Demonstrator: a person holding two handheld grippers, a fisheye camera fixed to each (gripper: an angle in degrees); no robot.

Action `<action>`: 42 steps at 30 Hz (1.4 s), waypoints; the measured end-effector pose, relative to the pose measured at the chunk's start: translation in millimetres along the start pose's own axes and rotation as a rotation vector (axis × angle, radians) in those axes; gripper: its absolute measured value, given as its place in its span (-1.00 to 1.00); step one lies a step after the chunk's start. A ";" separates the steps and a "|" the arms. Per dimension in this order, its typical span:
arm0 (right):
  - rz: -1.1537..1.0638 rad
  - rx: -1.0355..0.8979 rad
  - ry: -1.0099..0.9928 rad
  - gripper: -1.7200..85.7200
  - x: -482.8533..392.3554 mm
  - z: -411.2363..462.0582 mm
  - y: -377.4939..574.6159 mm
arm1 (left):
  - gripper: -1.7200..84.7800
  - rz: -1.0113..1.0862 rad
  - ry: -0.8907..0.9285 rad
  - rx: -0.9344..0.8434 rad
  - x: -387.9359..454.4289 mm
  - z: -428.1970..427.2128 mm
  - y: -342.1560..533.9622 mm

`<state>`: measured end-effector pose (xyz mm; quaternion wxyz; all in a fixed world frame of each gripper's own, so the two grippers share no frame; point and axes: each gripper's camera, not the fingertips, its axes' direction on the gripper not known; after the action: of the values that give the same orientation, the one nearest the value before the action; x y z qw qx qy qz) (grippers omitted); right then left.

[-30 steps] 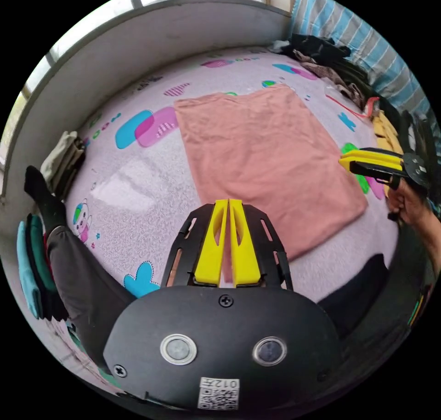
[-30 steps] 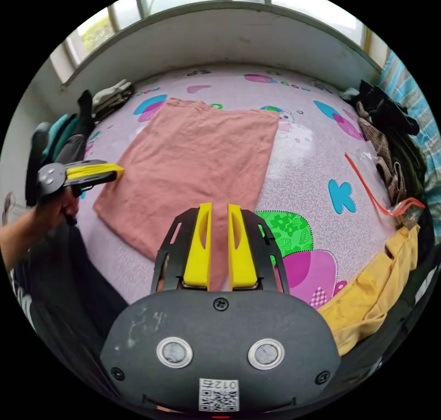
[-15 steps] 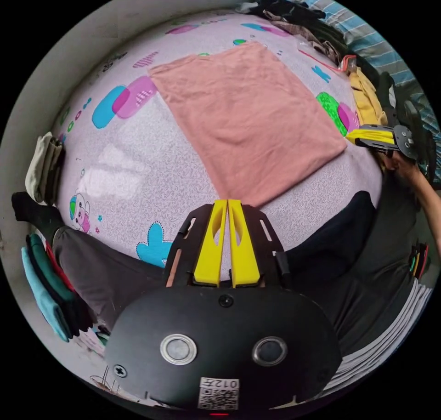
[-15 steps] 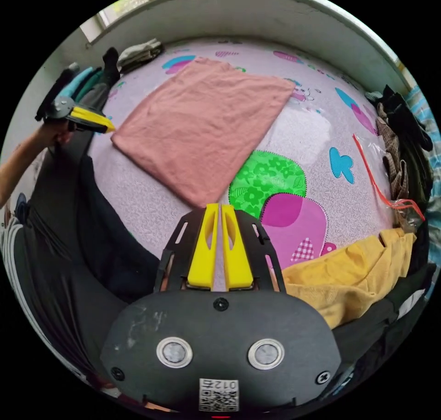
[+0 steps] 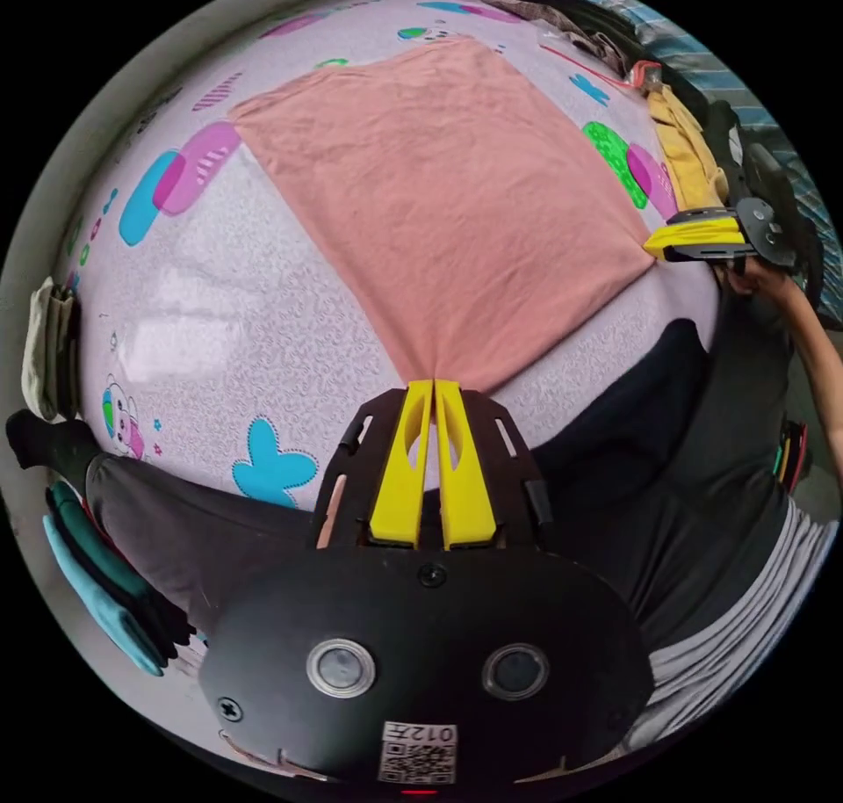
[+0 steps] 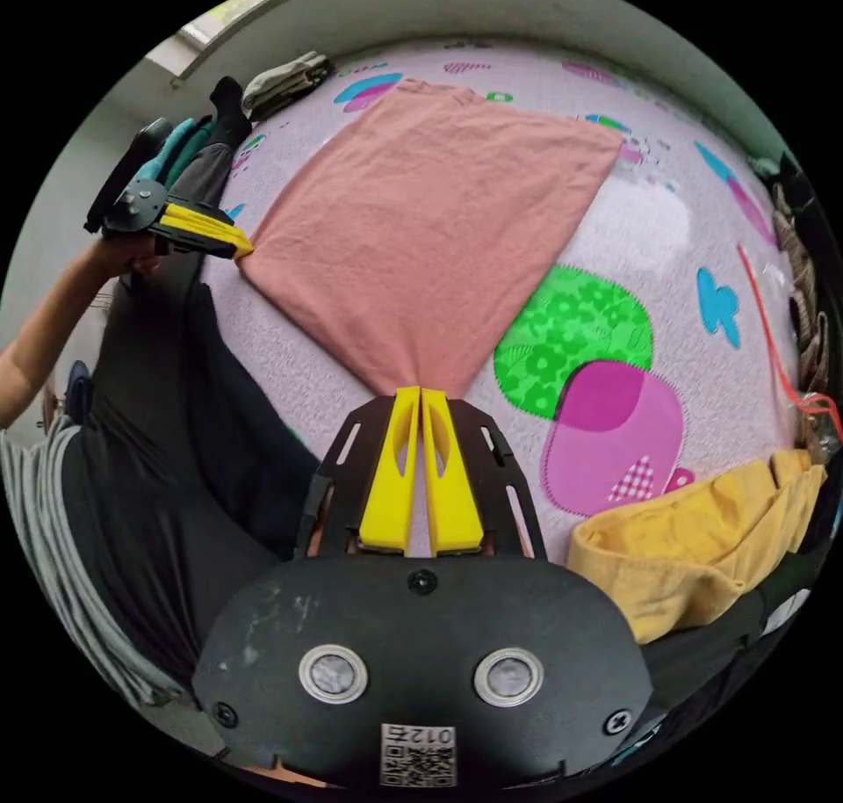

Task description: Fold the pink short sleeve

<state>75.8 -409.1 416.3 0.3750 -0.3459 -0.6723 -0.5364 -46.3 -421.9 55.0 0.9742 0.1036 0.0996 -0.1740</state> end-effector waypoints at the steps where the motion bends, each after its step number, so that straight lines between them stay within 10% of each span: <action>1: -0.010 -0.029 -0.025 -0.98 -1.1 -1.5 3.1 | -0.95 0.018 0.007 -0.014 2.3 0.0 1.1; 7: -0.034 -0.025 -0.031 -0.98 0.3 -38.1 -1.6 | -0.95 0.089 0.209 -0.080 -13.8 -17.8 2.2; 16: 0.346 0.598 0.208 -0.81 60.7 -113.7 -108.6 | -0.95 -0.276 -0.078 0.556 -79.2 -102.0 -72.8; 27: 0.427 0.516 0.359 -0.76 84.9 -86.5 -193.7 | -0.96 -0.484 -0.279 0.575 -94.4 -58.6 -131.8; 42: 0.421 0.598 0.132 -0.78 149.9 -157.3 -172.5 | -0.75 -0.503 0.003 0.591 -213.2 -103.6 -75.2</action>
<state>-124.8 -586.0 490.4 0.6042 -0.3163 -0.6879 -0.2484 -285.8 -398.4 -7.8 0.8290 0.3527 0.0691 -0.4284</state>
